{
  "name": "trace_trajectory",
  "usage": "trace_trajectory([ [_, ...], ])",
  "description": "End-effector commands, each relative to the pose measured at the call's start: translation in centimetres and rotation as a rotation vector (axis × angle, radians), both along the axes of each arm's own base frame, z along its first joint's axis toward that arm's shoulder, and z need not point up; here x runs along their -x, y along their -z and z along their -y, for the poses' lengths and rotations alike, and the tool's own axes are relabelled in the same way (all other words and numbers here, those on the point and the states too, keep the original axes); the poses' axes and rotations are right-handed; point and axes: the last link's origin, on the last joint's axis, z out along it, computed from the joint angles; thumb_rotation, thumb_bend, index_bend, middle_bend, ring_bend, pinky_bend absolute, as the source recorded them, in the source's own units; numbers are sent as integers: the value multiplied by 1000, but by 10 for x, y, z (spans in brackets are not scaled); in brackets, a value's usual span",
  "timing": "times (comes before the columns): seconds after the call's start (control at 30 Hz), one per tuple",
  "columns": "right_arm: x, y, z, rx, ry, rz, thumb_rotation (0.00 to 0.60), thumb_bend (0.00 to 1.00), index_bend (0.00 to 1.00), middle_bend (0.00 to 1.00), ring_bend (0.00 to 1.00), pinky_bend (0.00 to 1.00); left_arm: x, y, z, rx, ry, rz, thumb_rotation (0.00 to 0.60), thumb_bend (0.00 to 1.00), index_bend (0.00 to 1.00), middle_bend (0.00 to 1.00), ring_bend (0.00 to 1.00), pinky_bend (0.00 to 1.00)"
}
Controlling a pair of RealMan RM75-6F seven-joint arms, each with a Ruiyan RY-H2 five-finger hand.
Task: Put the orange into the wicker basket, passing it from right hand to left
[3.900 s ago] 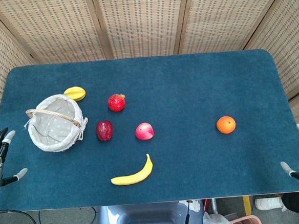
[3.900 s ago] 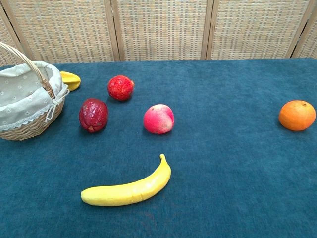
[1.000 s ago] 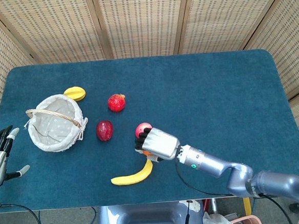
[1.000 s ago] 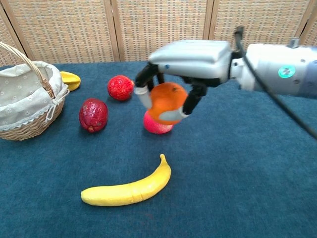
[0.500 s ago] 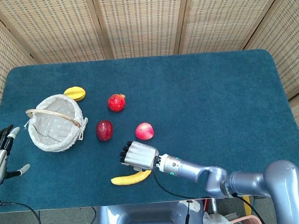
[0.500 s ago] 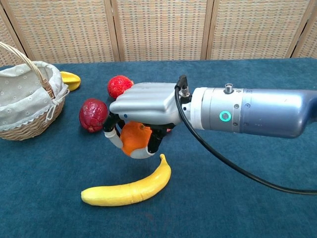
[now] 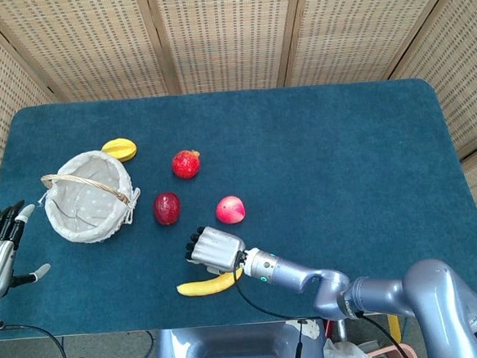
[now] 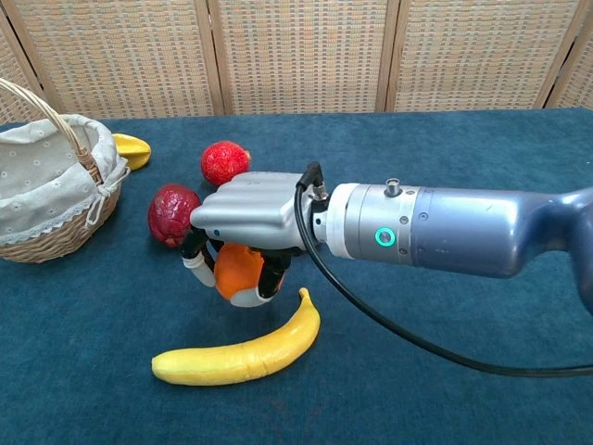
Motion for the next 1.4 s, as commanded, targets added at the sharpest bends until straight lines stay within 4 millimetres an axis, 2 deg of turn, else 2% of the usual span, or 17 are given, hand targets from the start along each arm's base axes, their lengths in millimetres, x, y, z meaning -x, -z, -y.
trace_trajectory([
  [0.03,-1,3,0,-5,10,-46,600,2,200,176,91,212,1,-1,-1,-4,-3,2,600,0,0,0,0,0],
  [0.17,-3,-1,-1,7,18,-50,600,0,154,118,10,157,1,-1,-1,0,-4,2,600,0,0,0,0,0],
  [0.4,-5,-15,-5,46,-11,-36,600,0,152,115,6,153,1,-1,-1,0,-2,4,600,0,0,0,0,0],
  [0.5,-3,-42,-4,106,-50,8,600,0,152,115,6,131,1,-1,0,2,0,1,600,0,0,0,0,0],
  [0.53,0,-56,-5,137,-76,26,600,0,152,115,6,124,1,0,0,3,2,1,600,0,0,0,0,0],
  [0.57,7,-78,-3,197,-93,62,600,0,152,115,6,124,0,0,1,6,8,0,600,0,0,0,0,0],
  [0.67,36,-125,-2,282,-89,115,600,0,152,114,6,123,-4,2,4,12,24,0,600,0,0,0,0,0],
  [0.77,71,-162,4,373,-44,138,600,0,152,114,6,123,-7,4,7,17,41,-1,600,0,0,0,0,0],
  [0.9,103,-188,7,445,16,171,600,0,152,89,5,120,-11,5,7,19,74,13,600,0,0,0,0,0],
  [1.07,174,-226,7,564,184,196,600,0,96,7,0,75,-23,8,9,29,196,59,600,0,0,0,0,0],
  [1.1,193,-233,4,589,234,185,600,0,83,2,0,67,-26,9,9,38,231,63,600,0,0,0,0,0],
  [1.17,215,-242,-1,614,305,186,600,0,48,0,0,51,-31,11,8,57,278,62,600,0,0,0,0,0],
  [1.23,258,-259,-23,650,533,272,600,0,20,0,0,35,-54,17,-3,126,435,-4,600,0,0,0,0,0],
  [1.27,268,-265,-35,665,594,311,600,0,8,0,0,24,-65,20,-10,169,504,-37,600,0,0,0,0,0],
  [1.4,278,-272,-54,690,675,364,600,0,0,0,0,13,-88,30,-24,252,648,-59,600,0,0,0,0,0],
])
